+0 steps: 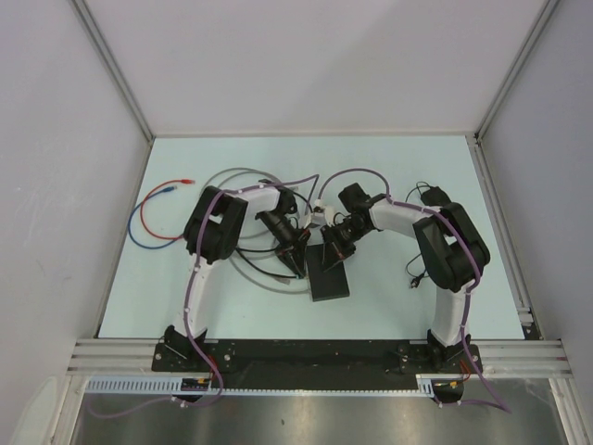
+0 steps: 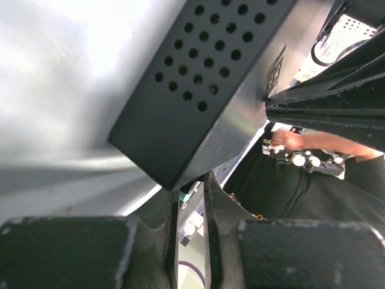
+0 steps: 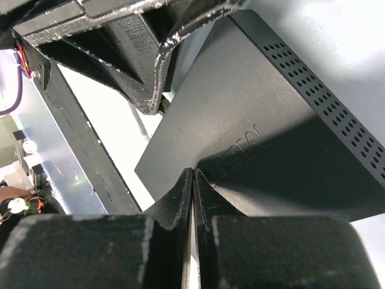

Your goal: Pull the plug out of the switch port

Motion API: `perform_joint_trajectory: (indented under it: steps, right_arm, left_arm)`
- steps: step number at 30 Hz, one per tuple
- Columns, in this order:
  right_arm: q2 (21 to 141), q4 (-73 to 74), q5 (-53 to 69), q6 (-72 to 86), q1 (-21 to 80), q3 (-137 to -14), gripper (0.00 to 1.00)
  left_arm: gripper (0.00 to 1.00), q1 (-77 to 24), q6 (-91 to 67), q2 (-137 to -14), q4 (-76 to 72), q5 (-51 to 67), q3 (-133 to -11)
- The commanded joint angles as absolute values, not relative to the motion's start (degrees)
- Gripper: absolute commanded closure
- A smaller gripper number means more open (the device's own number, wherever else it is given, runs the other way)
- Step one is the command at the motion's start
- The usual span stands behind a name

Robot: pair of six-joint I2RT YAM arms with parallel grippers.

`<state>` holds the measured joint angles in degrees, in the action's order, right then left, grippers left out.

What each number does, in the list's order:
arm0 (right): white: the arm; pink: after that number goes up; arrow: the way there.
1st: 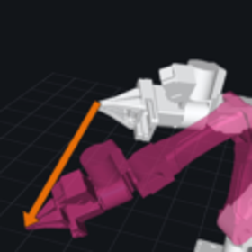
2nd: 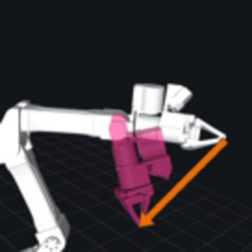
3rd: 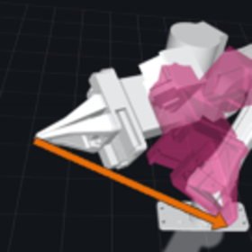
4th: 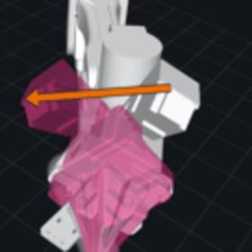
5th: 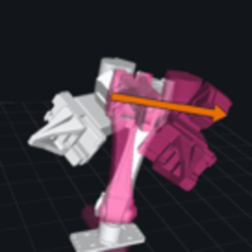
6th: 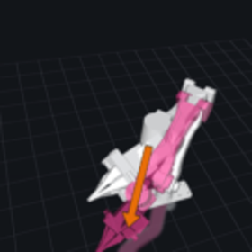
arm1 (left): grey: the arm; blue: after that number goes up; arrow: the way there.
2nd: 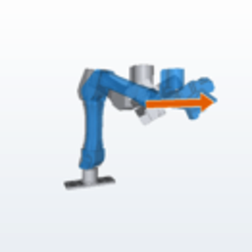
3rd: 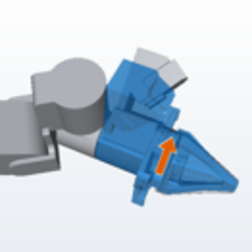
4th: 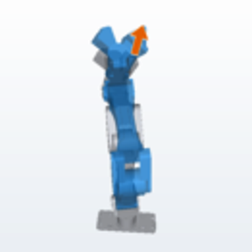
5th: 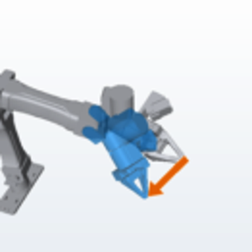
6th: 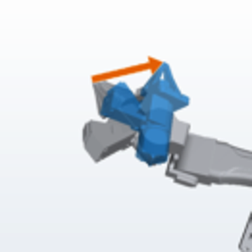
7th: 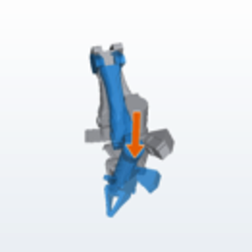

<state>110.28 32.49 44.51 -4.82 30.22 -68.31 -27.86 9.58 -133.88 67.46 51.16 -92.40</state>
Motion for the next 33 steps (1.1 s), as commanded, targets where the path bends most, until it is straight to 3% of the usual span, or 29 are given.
perform_joint_trajectory:
  steps: [1,6,11,16,19,23,25,33]
  right_arm:
    - [114.2,34.7,32.4,-8.2,30.1,-65.6,0.96]
    - [114.3,34.5,32.3,-7.7,29.7,-65.5,0.96]
    - [113.6,34.7,30.9,-7.8,30.2,-65.6,0.96]
    - [113.6,34.8,30.5,-8.0,30.3,-65.6,0.96]
    - [113.3,35.0,29.7,-8.0,30.6,-65.6,0.96]
    - [113.5,35.2,28.9,-8.2,30.8,-65.6,0.96]
    - [113.5,35.0,29.1,-8.1,30.8,-65.6,0.96]
    - [113.6,35.5,29.1,-8.9,31.2,-65.6,0.96]
  left_arm:
    - [1.00,-26.2,13.7,-133.6,65.9,28.4,-86.5]
    - [1.00,-26.0,14.4,-133.7,61.4,43.2,-76.9]
    - [1.00,-25.9,8.0,-139.0,65.7,34.0,-96.6]
    - [1.00,-26.9,7.6,-140.6,63.9,21.7,-104.6]
    - [1.00,-26.1,7.5,-140.3,63.9,22.5,-101.3]
    - [1.00,-23.9,6.4,-134.1,58.8,29.9,-82.7]
    - [1.00,-23.9,5.9,-133.2,57.1,28.2,-79.6]
    - [1.00,-23.8,7.3,-134.8,58.1,18.0,-92.8]
